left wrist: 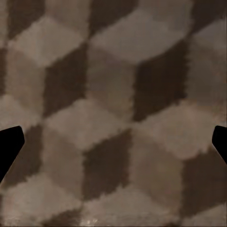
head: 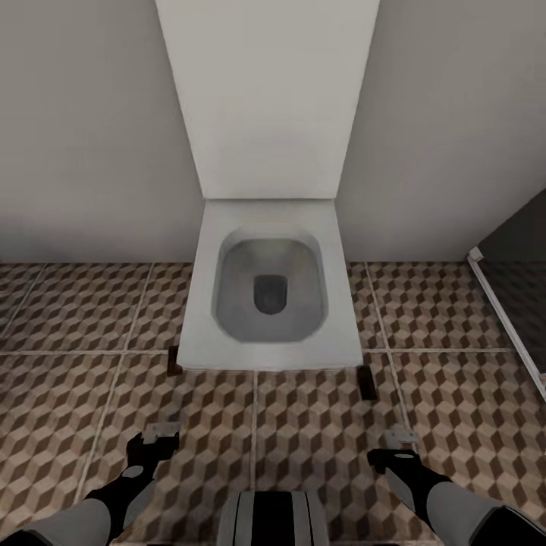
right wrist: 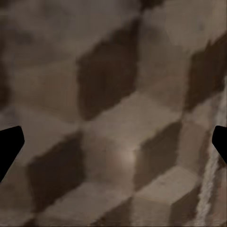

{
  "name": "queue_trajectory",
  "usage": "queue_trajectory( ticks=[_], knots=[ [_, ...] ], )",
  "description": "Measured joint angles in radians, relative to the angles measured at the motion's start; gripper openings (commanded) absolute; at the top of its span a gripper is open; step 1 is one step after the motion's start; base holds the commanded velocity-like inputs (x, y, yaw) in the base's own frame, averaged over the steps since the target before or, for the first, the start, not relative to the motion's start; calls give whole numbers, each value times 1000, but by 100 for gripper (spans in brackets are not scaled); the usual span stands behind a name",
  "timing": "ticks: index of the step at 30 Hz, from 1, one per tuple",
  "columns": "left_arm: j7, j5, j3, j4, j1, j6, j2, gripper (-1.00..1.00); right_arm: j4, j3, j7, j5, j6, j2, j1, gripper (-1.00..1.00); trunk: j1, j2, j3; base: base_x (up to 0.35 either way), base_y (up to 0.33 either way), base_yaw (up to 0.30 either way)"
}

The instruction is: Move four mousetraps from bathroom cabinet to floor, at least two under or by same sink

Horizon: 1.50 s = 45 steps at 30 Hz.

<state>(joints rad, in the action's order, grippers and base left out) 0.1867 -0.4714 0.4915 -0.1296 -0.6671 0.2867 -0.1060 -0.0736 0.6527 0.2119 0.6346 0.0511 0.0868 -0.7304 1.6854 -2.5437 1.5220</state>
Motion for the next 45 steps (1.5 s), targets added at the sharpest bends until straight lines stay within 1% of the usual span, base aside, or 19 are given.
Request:
queue_trajectory(
  ticks=[32, 37, 45],
  knots=[
    [0, 1, 1, 0, 0, 3, 1, 100, -1, 0, 0, -1, -9, -1, 0, 100, 0, 0, 0, -344, 0, 0],
    [-1, 2, 4, -3, 0, 4, 1, 100, -1, 0, 0, -1, -9, -2, 0, 100, 0, 0, 0, -194, 0, 0],
    [-2, 3, 7, -7, 0, 3, 1, 100, -1, 0, -1, -2, -9, -3, 0, 100, -1, 0, 0, -58, 0, 0]
  ],
)
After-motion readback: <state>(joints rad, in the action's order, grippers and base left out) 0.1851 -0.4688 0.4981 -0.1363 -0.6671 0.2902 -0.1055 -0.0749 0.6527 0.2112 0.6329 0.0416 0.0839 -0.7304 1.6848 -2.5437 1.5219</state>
